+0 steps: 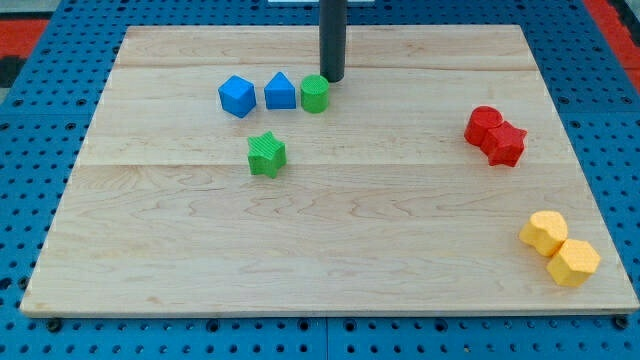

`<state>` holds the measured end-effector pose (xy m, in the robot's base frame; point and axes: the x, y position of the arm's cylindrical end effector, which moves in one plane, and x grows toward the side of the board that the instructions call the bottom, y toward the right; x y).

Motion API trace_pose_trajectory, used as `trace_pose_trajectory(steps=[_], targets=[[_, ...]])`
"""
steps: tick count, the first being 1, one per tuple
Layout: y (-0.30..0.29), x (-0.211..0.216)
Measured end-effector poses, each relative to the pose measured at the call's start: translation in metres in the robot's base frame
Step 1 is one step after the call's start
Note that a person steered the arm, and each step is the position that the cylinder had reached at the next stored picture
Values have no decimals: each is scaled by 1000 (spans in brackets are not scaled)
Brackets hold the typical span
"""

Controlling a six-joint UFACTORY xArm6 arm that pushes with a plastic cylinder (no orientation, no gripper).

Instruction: Move the red circle below the green circle

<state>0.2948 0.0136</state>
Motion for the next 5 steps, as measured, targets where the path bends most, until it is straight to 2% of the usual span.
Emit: trace_pose_trajectory(steps=[2, 3, 5], targets=[[14, 8], [43, 33], [96, 37]])
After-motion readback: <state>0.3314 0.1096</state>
